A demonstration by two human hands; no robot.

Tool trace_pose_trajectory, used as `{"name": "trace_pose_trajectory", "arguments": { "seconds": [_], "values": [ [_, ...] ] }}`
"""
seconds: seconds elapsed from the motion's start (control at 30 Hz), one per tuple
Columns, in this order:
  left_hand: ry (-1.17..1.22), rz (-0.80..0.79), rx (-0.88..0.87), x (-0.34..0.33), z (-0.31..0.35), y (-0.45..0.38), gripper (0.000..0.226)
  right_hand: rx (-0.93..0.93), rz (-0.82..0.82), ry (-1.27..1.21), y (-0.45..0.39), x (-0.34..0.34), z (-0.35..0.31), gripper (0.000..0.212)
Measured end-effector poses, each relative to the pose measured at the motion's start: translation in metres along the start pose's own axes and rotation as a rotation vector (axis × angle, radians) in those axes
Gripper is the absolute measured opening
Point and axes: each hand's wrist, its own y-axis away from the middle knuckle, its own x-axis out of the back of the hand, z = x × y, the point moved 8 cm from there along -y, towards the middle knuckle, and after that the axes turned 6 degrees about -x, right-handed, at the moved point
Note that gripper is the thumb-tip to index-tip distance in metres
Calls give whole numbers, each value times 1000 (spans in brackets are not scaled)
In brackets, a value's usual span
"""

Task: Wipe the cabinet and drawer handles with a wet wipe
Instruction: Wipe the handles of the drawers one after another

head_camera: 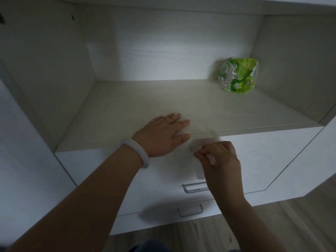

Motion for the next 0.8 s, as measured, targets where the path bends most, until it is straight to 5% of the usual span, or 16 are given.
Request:
{"name": "trace_pose_trajectory", "arguments": {
  "seconds": [0.3,0.4,0.57,0.8],
  "values": [
    [-2,15,-13,0,0,-1,58,123,-64,57,-4,3,10,12],
    [-6,6,-6,-1,0,-1,59,8,-7,10,-6,21,25,15],
    [-11,11,-8,0,0,-1,59,3,-180,-3,0,-7,5,17],
    [-3,12,-10,0,0,-2,59,-270,35,-93,-7,43,30,22]
  ]
}}
